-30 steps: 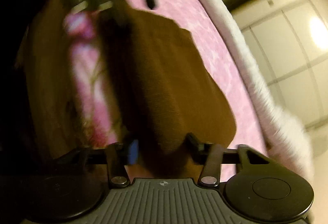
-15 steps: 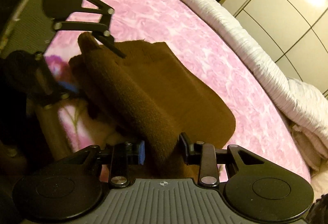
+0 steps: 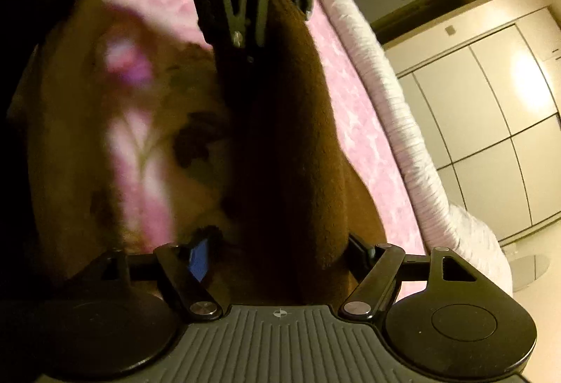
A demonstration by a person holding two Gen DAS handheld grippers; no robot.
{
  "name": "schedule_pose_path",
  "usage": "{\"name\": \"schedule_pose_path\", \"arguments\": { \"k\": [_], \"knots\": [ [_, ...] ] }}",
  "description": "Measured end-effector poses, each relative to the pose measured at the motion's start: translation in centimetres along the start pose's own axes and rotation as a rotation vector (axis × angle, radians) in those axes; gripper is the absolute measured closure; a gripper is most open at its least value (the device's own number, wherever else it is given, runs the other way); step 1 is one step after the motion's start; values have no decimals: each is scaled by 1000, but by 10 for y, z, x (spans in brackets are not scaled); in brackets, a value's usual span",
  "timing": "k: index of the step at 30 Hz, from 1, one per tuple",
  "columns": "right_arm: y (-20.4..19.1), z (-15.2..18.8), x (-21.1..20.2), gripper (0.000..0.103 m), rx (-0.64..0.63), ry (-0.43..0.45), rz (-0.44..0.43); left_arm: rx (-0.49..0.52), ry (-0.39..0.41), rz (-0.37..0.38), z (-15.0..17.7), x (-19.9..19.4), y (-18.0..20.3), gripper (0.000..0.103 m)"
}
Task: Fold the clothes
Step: 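Grasp the folded vest edge with the left gripper while the right gripper grasps it, then lift the folded vest with both grippers and carry it toward the clothes stack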
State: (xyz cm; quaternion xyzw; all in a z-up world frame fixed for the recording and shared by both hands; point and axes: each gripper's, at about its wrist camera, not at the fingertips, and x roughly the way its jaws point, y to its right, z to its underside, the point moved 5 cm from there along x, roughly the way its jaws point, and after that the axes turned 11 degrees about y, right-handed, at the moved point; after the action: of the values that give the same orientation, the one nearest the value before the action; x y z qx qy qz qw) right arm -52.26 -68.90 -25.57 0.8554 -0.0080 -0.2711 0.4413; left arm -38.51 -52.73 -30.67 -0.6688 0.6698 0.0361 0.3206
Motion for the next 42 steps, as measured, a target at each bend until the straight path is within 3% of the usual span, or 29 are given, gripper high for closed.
{"name": "schedule_pose_path", "arguments": {
  "k": [1,4,5,6,10,11,13,18,23,30,33,37,42],
  "knots": [
    [5,3,4,32,-18,-19,43,17,-3,-4,1,0,2,69],
    [15,8,5,50,1,-42,48,124,-12,-30,8,-1,19,61],
    [18,10,5,60,8,-49,50,176,-14,-46,10,0,26,58],
    [22,11,6,68,14,-57,52,258,-12,-72,13,1,33,55],
    [34,12,8,73,46,-79,55,610,-12,-159,28,4,62,57],
    [36,8,8,74,58,-80,52,610,-17,-153,27,4,61,61],
    [41,0,7,74,66,-82,50,608,-27,-142,26,5,58,80],
    [61,-26,-3,75,70,-59,53,480,-1,-87,2,-4,23,83],
    [113,-45,7,75,118,11,87,409,29,-56,-33,-3,-26,84],
    [161,-52,19,76,199,80,113,424,37,-28,-76,22,-65,84],
    [177,-54,12,76,243,57,81,389,11,8,-97,24,-70,84],
    [202,-49,-14,76,300,-19,-16,349,-62,107,-141,11,-49,85],
    [250,-35,-91,76,402,-127,-120,305,-128,230,-224,-4,-20,85]
  ]
}}
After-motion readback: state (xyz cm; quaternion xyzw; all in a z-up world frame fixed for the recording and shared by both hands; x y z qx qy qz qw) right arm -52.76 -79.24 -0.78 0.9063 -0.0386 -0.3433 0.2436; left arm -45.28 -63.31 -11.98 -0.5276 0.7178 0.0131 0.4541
